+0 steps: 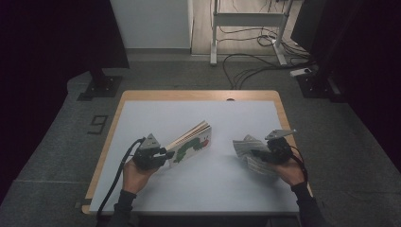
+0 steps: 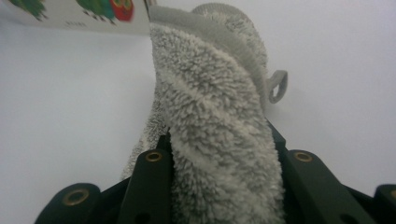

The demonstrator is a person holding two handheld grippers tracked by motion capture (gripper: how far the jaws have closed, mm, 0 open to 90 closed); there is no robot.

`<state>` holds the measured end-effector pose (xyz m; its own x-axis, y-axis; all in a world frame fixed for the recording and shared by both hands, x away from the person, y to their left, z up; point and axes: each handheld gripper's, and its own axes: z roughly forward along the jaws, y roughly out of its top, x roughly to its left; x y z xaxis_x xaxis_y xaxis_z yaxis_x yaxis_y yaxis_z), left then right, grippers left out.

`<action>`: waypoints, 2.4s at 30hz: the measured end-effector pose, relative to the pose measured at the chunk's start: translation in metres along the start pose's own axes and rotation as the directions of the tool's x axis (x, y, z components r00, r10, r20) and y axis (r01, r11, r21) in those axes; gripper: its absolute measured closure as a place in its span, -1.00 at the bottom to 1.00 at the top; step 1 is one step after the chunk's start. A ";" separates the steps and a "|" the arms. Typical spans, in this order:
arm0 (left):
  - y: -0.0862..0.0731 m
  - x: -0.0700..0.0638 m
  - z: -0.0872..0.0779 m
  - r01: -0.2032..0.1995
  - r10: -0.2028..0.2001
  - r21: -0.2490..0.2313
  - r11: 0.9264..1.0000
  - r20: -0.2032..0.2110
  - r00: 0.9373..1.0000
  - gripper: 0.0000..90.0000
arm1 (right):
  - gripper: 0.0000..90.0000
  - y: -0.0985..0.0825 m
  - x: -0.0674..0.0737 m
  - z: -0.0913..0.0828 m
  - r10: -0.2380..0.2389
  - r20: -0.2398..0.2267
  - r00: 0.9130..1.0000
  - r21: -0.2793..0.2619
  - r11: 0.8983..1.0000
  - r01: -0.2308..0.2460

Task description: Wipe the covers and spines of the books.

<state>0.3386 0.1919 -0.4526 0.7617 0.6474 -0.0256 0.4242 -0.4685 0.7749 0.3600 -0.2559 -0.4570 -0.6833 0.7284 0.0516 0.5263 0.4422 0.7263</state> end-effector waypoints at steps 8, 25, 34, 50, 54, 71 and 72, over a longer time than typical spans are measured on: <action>0.000 0.000 0.000 -0.003 0.003 0.000 1.000 0.000 1.000 0.58 | 0.45 0.029 0.022 0.006 -0.062 -0.063 0.996 -0.038 0.998 0.060; 0.000 0.002 0.000 -0.009 0.009 0.004 1.000 0.004 1.000 0.60 | 0.45 0.071 0.080 0.049 -0.189 -0.203 0.961 -0.047 0.982 0.183; 0.001 0.002 0.000 -0.015 0.014 0.006 1.000 0.005 1.000 0.61 | 0.45 0.083 0.113 0.080 -0.242 -0.269 0.932 -0.033 0.970 0.242; 0.001 0.002 0.000 -0.018 0.018 0.007 1.000 0.003 1.000 0.61 | 0.40 0.071 0.149 0.142 -0.266 -0.325 0.907 0.011 0.958 0.285; 0.001 0.002 0.000 -0.019 0.019 0.008 1.000 0.004 1.000 0.61 | 0.25 0.068 0.150 0.147 -0.258 -0.328 0.909 0.009 0.961 0.276; 0.001 0.003 0.000 -0.017 0.017 0.008 1.000 0.005 1.000 0.60 | -0.56 0.094 0.127 0.090 -0.242 -0.264 0.934 -0.104 0.970 0.222; 0.001 0.003 0.000 -0.017 0.017 0.008 1.000 0.005 1.000 0.60 | -0.57 0.095 0.123 0.088 -0.233 -0.253 0.939 -0.108 0.971 0.212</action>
<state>0.3411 0.1933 -0.4521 0.7716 0.6360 -0.0155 0.4146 -0.4843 0.7705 0.3710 -0.0785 -0.4424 -0.8926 0.4478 0.0526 0.3114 0.5277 0.7903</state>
